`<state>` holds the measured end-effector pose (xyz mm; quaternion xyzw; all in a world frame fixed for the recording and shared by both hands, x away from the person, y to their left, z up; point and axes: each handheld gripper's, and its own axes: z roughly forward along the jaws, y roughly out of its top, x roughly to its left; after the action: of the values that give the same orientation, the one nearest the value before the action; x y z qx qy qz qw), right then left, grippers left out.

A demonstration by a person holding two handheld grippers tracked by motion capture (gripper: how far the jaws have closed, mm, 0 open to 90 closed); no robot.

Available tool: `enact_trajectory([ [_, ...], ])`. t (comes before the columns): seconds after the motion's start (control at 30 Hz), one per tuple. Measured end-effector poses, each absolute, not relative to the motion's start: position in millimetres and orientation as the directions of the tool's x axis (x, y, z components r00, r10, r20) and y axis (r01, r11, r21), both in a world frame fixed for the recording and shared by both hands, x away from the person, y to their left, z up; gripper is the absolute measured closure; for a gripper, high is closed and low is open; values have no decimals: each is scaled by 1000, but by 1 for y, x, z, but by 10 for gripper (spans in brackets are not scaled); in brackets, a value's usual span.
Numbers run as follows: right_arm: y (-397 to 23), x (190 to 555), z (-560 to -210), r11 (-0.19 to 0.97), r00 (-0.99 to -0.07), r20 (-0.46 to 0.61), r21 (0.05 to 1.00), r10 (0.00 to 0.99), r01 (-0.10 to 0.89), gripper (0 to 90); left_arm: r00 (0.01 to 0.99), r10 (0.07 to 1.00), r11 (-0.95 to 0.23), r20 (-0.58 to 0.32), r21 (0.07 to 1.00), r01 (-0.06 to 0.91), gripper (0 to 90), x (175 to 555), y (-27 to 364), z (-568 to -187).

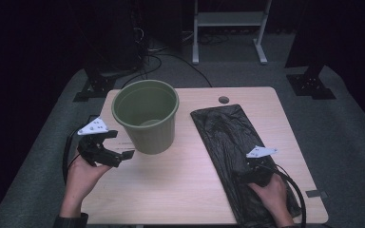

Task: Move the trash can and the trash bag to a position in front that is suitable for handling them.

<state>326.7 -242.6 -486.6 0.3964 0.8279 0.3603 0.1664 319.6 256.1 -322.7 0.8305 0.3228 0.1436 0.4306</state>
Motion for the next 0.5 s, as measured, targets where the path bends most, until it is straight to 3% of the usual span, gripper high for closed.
enact_trajectory([
  [0.5, -243, 327, -487, 426, -630, 10, 728, 776, 537, 91, 735, 678, -404, -24, 823, 400, 0, 346, 263, -285],
])
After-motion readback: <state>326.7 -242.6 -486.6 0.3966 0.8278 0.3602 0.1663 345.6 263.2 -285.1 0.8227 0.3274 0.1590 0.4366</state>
